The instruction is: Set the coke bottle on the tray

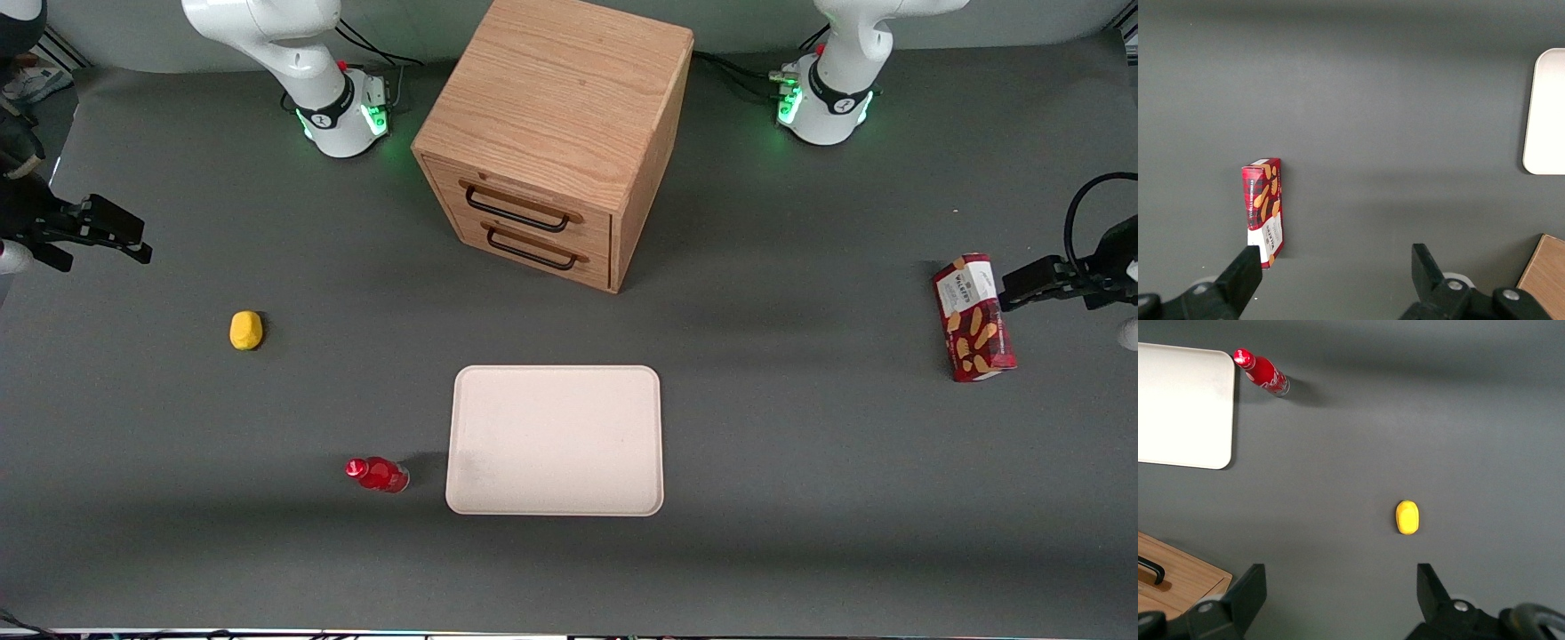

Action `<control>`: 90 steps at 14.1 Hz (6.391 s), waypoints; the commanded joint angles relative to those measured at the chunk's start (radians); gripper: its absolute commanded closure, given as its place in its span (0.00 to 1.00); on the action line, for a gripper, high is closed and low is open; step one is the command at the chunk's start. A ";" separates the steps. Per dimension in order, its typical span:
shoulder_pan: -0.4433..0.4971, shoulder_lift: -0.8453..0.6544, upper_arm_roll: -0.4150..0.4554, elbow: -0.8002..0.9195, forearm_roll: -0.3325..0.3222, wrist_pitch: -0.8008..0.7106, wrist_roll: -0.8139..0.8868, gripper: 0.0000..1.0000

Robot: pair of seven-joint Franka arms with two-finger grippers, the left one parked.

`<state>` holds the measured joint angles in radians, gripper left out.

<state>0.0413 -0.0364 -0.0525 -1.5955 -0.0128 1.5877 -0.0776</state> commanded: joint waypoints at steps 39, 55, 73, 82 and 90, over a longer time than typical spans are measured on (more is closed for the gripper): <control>0.121 0.730 0.164 0.709 -0.070 0.101 0.223 0.00; 0.126 0.845 0.161 0.517 -0.073 0.385 0.222 0.00; 0.126 0.846 0.154 0.470 -0.085 0.431 0.226 1.00; 0.123 0.682 0.161 0.483 -0.118 0.220 0.214 1.00; 0.124 0.449 0.168 0.483 -0.090 0.011 0.184 1.00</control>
<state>0.1623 0.4838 0.1157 -1.0938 -0.1156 1.6394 0.1235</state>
